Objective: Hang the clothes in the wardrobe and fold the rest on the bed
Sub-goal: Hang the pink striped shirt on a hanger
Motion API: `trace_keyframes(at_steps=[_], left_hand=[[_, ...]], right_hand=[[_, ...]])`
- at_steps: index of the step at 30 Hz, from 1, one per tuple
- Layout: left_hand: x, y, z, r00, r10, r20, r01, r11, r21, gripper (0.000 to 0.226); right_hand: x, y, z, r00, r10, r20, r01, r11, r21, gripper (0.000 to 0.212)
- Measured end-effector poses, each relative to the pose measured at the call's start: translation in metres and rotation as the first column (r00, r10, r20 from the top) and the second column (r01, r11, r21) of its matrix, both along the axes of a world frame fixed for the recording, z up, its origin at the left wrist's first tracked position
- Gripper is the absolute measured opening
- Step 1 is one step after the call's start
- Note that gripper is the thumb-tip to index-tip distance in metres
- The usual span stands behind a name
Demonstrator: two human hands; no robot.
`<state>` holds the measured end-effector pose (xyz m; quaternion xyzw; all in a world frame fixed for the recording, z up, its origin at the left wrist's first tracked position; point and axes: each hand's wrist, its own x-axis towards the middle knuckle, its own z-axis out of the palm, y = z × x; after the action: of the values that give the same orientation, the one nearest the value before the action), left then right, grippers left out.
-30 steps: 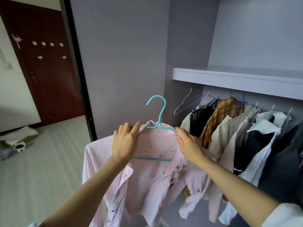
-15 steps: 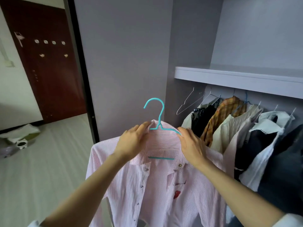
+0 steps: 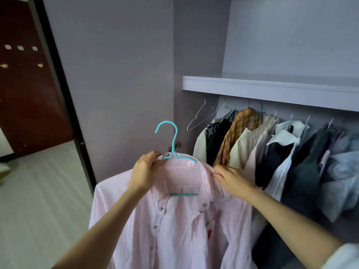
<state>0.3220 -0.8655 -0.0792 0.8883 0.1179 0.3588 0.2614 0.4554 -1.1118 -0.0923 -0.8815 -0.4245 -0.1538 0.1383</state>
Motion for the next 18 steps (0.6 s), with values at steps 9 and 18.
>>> trace_keyframes(at_steps=[9, 18], left_hand=[[0.045, -0.016, 0.003, 0.945, 0.036, -0.325, -0.044, 0.999, -0.017, 0.051], [0.056, -0.008, 0.004, 0.964, 0.102, -0.245, -0.085, 0.993, 0.079, 0.048]], right_hand=[[0.0, -0.051, 0.003, 0.951, -0.242, -0.194, 0.257, 0.965, 0.058, 0.022], [-0.014, -0.01, 0.024, 0.77, -0.459, -0.442, 0.557, 0.822, 0.117, 0.024]])
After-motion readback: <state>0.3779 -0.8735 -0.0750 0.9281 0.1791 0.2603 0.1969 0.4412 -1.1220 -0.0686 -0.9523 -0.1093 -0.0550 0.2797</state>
